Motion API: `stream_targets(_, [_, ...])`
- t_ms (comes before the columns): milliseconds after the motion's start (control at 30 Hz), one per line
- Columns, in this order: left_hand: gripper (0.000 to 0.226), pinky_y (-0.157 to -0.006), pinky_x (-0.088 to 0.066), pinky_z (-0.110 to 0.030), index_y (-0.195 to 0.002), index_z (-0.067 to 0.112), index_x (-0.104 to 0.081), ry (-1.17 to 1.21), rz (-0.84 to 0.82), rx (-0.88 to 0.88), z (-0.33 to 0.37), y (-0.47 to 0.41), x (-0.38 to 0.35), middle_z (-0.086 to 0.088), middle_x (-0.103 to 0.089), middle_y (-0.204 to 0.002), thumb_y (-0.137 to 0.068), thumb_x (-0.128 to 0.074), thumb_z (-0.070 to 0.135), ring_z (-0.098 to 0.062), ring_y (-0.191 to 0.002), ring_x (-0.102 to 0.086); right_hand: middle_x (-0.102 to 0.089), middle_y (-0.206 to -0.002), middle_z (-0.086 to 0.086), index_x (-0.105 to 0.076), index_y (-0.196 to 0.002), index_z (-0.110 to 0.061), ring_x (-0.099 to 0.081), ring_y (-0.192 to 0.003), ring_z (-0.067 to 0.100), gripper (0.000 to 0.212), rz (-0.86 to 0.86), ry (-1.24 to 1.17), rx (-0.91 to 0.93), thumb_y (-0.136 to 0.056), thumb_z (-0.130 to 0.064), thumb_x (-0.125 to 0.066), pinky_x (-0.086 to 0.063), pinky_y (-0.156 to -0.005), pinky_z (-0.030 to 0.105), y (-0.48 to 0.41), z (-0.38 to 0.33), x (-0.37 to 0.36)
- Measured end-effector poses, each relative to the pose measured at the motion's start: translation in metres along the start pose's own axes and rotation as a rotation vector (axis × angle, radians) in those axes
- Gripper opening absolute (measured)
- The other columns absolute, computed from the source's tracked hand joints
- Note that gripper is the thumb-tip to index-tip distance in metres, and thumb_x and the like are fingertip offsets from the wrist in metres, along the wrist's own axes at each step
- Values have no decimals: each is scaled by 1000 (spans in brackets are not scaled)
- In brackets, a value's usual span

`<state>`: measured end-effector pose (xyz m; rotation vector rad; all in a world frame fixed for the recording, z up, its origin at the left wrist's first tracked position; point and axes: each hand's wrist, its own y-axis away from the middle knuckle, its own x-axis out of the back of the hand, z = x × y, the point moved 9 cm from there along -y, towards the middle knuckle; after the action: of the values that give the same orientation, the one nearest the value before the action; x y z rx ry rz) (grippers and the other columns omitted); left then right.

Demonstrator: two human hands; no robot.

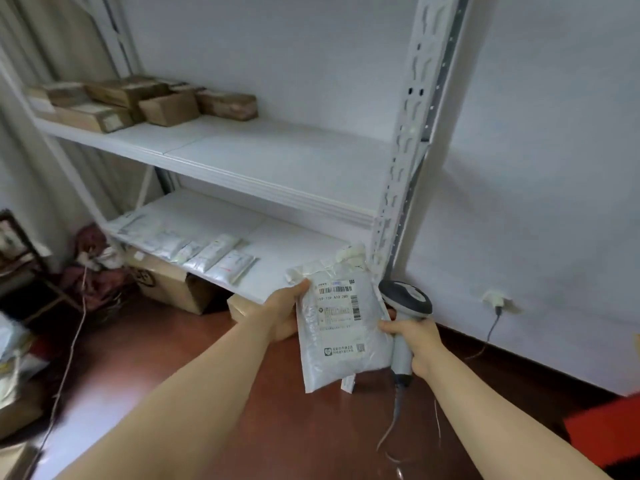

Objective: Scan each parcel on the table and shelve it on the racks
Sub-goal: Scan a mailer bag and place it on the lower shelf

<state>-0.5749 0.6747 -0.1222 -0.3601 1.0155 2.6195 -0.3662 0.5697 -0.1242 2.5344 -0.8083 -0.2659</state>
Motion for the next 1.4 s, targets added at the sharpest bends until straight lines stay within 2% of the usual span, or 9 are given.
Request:
stream_targets(100, [32, -69, -55, -43, -107, 0, -63, 44, 104, -35, 32, -2, 73, -15, -74, -87, -98, -53, 29, -30, -84, -69, -72, -91, 17, -68, -95, 1, -70, -80, 32, 32, -112, 45, -29, -67, 6, -82, -58, -70, 41, -6, 10, -78])
stream_targets(367, [60, -73, -59, -41, -131, 9, -49, -3, 69, 31, 53, -42, 168, -14, -67, -120, -79, -78, 17, -30, -103, -68, -68, -94, 19, -61, -101, 6, -66, -85, 34, 42, -44, 103, -105, -64, 8, -81, -55, -84, 48, -56, 29, -183])
stream_targets(500, [39, -71, -58, -34, -120, 12, -60, -189, 61, 117, 46, -78, 189, -8, -69, -114, -83, -72, 7, -24, -100, -68, -68, -99, 20, -63, -100, 4, -65, -87, 34, 40, -40, 122, -158, -65, 6, -82, -54, -87, 48, -101, 35, -221])
stream_targets(667, [49, -88, -55, -40, -120, 14, -62, -259, 231, 66, 88, -143, 234, -11, -69, -114, -75, -81, 10, -29, -103, -67, -68, -91, 16, -65, -89, 0, -65, -85, 34, 32, -98, 222, -223, -63, 6, -82, -55, -84, 44, -168, 45, -275])
stream_targets(800, [43, -57, -51, -25, -122, 7, -61, -226, 278, 103, 110, -202, 255, -13, -67, -111, -81, -68, -4, -24, -86, -64, -62, -89, 13, -60, -93, 2, -59, -81, 30, 34, -3, 227, -265, -65, 9, -78, -51, -79, 39, -225, 47, -308])
stream_targets(900, [56, -59, -55, -26, -130, 4, -55, -183, 405, 52, 120, -243, 283, -13, -63, -112, -78, -64, -15, -21, -77, -65, -61, -97, 14, -56, -95, 3, -58, -88, 32, 36, 88, 225, -285, -67, 7, -79, -49, -84, 38, -261, 49, -331])
stream_targets(1033, [33, -53, -46, -26, -92, 14, -54, -98, 540, 75, 124, -277, 319, -6, -57, -75, -78, -61, -15, -17, -59, -53, -64, -104, 16, -57, -94, 1, -57, -89, 31, 34, 159, 236, -324, -68, 5, -79, -48, -85, 37, -301, 62, -362])
stream_targets(1233, [29, -61, -42, -27, -67, 13, -50, -127, 572, 129, 119, -343, 379, -12, -57, -80, -82, -53, -12, -25, -74, -52, -62, -118, 17, -51, -93, -1, -57, -111, 37, 31, 277, 227, -345, -75, 3, -76, -42, -84, 36, -356, 100, -405])
stream_targets(1400, [29, -69, -53, -29, -72, 15, -55, -44, 569, 137, 104, -386, 419, -9, -57, -70, -87, -54, -9, -22, -74, -55, -62, -119, 16, -54, -94, -4, -59, -102, 33, 26, 323, 244, -371, -78, 3, -73, -44, -89, 38, -394, 152, -439])
